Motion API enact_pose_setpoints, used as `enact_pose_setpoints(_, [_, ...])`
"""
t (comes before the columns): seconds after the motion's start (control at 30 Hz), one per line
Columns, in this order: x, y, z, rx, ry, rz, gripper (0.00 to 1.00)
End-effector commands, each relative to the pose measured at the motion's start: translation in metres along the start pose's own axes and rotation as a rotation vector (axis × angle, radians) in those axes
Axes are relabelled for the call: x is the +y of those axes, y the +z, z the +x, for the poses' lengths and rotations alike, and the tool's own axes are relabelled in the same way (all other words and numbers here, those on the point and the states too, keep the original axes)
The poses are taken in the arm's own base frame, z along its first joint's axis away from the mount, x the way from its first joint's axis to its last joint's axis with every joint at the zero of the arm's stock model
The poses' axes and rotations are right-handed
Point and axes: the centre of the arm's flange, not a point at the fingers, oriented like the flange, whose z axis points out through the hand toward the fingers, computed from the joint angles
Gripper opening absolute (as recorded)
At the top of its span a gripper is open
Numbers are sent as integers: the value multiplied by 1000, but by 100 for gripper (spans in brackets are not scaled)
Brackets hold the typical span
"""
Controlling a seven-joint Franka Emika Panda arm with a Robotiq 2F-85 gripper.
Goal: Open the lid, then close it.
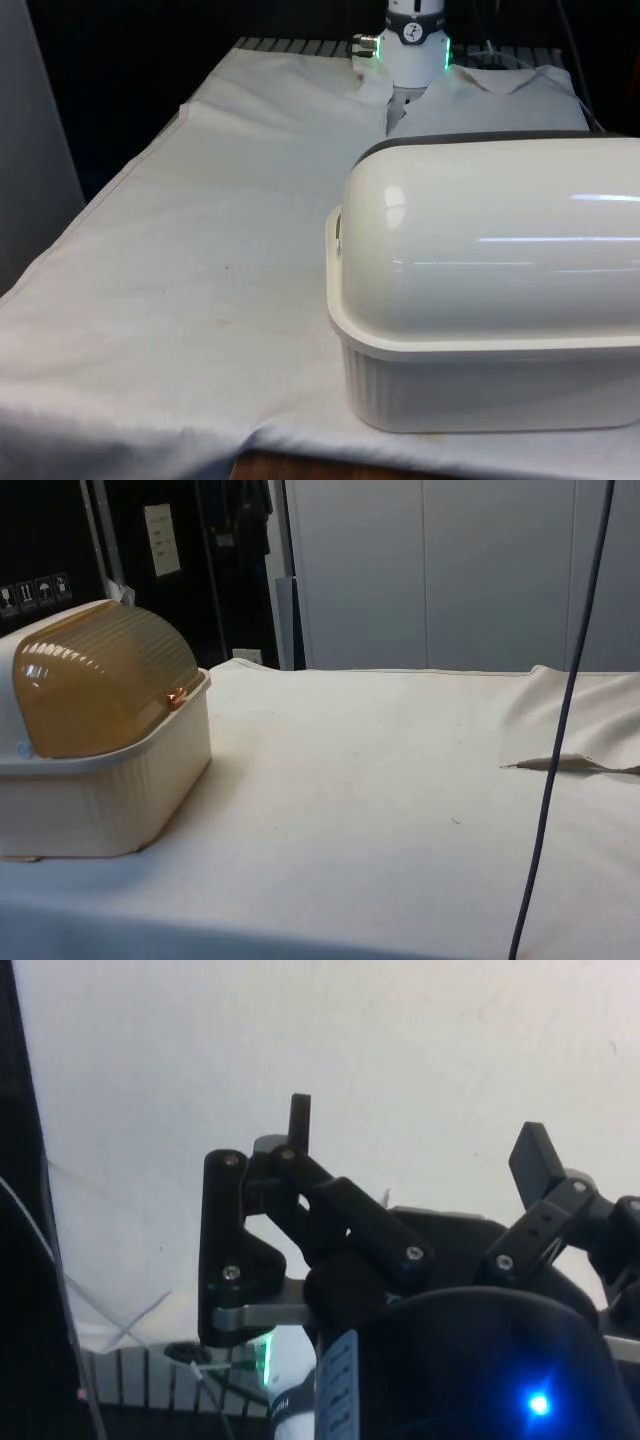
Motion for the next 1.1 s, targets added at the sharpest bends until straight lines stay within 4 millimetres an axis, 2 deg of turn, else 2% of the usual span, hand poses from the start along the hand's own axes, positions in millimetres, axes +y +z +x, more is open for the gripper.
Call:
enact_pose_setpoints(0.0, [-7,3,-1,21,-2,-7,100])
enact_pose_setpoints(0.07, [-17,10,-2,30,-11,-7,100])
enact_pose_setpoints(0.1, [-12,8,-1,15,-11,-1,100])
enact_pose_setpoints(0.3, [-35,27,-4,53,-36,-3,100])
enact_pose_setpoints(0.43, [-40,31,-5,52,-47,5,100])
enact_pose_setpoints(0.7, [-64,48,-3,104,-73,7,100])
enact_pose_setpoints(0.73, [-60,45,-3,89,-74,12,100])
enact_pose_setpoints(0.8, [-67,50,-2,115,-78,9,100])
enact_pose_setpoints(1.07, [-72,60,-1,147,-89,12,100])
